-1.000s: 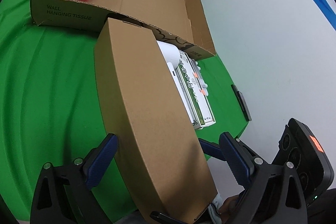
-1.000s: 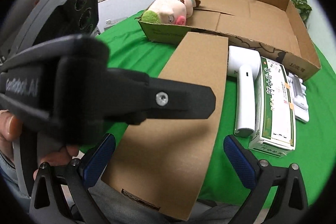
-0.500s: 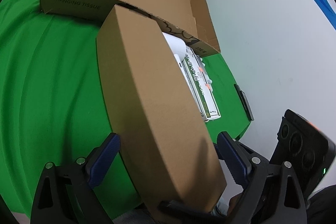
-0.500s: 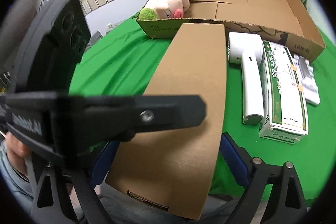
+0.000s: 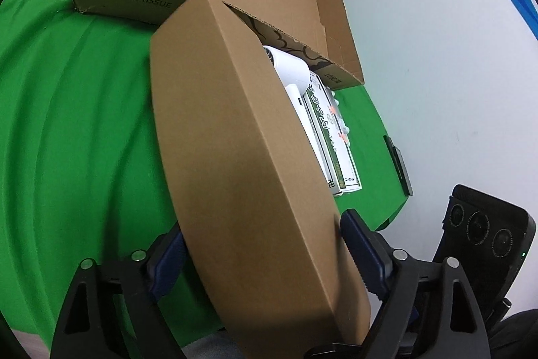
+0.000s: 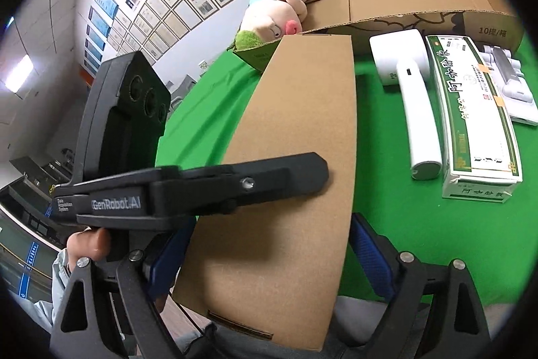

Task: Organize objects
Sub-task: 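Grasp the long brown box with the right gripper and lift it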

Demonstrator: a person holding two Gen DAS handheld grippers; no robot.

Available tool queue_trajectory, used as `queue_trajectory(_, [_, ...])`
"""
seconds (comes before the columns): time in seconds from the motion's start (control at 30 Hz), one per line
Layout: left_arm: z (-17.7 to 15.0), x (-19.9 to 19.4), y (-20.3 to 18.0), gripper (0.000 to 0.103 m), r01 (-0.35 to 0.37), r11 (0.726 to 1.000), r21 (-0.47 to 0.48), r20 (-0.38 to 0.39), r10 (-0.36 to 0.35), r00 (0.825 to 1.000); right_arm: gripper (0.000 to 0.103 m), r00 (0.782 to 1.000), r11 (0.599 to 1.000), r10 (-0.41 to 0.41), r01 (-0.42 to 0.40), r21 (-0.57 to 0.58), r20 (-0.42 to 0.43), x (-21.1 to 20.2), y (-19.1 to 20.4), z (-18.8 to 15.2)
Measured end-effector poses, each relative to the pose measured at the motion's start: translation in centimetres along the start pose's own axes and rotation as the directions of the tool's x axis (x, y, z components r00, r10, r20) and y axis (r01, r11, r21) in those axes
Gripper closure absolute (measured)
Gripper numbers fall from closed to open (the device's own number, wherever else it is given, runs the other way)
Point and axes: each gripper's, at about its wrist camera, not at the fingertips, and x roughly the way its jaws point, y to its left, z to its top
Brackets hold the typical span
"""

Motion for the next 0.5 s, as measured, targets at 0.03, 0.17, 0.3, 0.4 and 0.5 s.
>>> queue_trajectory(0.03, [0.0, -0.2, -0.2, 0.022, -0.002, 1.000, 0.004, 0.009, 0.001, 1.000, 0.013, 1.000, 1.000, 0.003, -0.003, 0.002, 0.001, -0.2, -0.1, -0.2])
queue_trajectory(0.17, [0.3, -1.4, -1.3, 0.029, -0.029, 0.999, 0.027, 0.062, 0.028, 0.998, 0.014, 1.000, 1.000, 0.011, -0.011, -0.007, 0.001, 0.3, 0.6, 1.3])
queue_trajectory(0.3, [1.2, -3.4, -2.5, 0.036, -0.043, 0.998, 0.049, 0.129, 0.036, 0.991, 0.017, 1.000, 0.999, 0.018, -0.017, -0.033, 0.011, 1.3, 0.8, 3.3])
queue_trajectory(0.4, [2.1, -5.1, -4.1, 0.039, -0.073, 0.994, 0.082, 0.189, 0.057, 0.980, 0.019, 0.999, 0.998, 0.018, -0.016, -0.059, 0.037, 1.2, 1.5, 4.8])
queue_trajectory(0.5, [3.2, -6.5, -5.6, 0.040, -0.103, 0.988, 0.118, 0.239, 0.073, 0.968, 0.021, 0.997, 0.997, 0.022, -0.017, -0.080, 0.069, 1.1, 2.0, 6.2])
